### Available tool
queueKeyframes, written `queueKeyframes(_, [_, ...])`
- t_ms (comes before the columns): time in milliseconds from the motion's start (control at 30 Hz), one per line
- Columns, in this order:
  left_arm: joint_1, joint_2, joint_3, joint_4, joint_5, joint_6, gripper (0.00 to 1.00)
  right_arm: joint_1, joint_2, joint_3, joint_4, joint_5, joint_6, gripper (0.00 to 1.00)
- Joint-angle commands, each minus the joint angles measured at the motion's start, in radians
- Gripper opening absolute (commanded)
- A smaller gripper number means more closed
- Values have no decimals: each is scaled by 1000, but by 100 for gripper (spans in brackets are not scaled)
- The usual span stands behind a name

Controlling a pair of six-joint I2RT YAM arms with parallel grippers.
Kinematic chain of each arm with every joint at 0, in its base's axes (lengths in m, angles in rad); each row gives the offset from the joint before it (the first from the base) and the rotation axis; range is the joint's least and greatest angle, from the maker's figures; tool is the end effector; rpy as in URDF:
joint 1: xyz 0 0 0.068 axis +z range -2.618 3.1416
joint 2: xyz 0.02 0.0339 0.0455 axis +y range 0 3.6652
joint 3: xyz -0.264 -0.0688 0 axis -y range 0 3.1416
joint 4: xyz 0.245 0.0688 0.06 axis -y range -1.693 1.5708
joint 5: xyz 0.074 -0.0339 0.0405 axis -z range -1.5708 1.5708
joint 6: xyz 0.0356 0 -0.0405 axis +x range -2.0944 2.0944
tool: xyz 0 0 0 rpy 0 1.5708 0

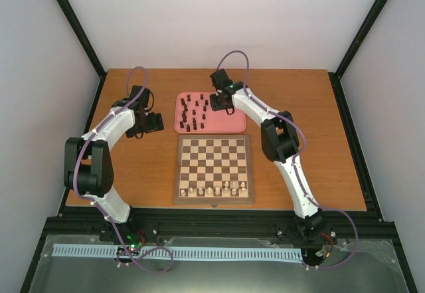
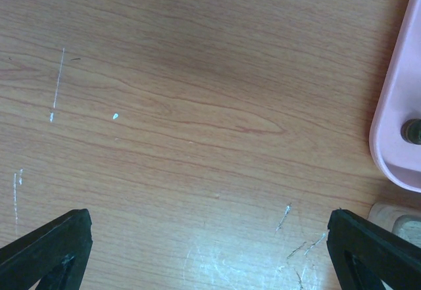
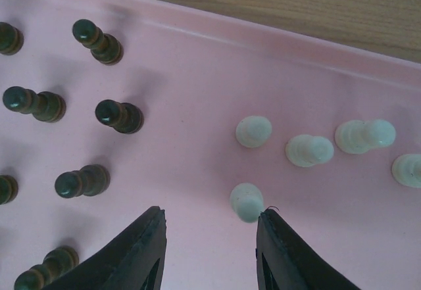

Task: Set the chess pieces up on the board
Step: Pick up the chess piece from the storage box.

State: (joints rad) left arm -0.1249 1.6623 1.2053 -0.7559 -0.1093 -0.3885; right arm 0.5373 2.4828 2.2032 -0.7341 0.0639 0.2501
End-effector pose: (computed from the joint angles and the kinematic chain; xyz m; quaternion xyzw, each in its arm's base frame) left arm 0.3267 -0.0371 0.2197 -0.1388 0.9728 0.0069 0.1856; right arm 0.4640 0.2738 0.1722 -0.1288 0.9523 0.0771 0.2656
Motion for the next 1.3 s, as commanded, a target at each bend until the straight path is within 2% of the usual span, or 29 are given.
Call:
queueKeyframes(0, [-4, 20, 40, 2, -15, 21, 100, -7, 29, 39, -28, 21, 0, 39])
queueKeyframes(500, [-4, 42, 49, -2, -18, 22, 100, -28, 106, 141, -49, 7, 1, 35])
queueKeyframes(1267, [-5, 46, 48, 0, -9, 20, 100, -37, 119, 147, -57, 23, -10, 12])
